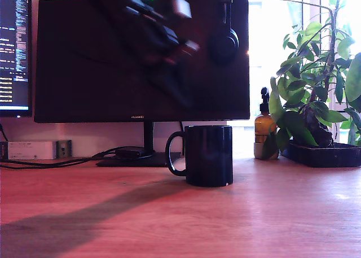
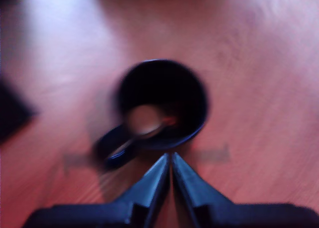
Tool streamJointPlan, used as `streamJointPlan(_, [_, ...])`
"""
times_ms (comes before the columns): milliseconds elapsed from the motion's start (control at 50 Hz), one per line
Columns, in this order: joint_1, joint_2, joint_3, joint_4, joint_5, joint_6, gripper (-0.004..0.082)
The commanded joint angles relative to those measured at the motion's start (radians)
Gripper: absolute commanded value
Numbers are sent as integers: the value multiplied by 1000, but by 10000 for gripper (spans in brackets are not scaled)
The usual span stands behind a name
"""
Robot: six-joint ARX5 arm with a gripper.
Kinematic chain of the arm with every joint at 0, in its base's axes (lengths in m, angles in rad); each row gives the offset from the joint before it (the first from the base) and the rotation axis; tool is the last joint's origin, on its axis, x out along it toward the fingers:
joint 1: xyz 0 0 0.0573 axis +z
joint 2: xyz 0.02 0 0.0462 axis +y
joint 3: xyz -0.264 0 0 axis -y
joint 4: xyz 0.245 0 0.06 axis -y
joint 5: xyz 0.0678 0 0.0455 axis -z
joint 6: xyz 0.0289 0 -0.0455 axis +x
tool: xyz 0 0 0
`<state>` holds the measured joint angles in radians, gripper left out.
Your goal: Pick up the coffee capsules from the table one by one and drop them inside the nearest coffee cup
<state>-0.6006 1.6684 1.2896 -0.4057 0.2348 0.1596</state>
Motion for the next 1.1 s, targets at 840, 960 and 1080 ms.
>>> streamJointPlan(840, [439,-513,-718,470,16,-91,-21])
streamJointPlan(960, [442,-591,-795,494,-11,-179,-21])
streamJointPlan(1080, [442,-683,-862,496,-35,-179,-21])
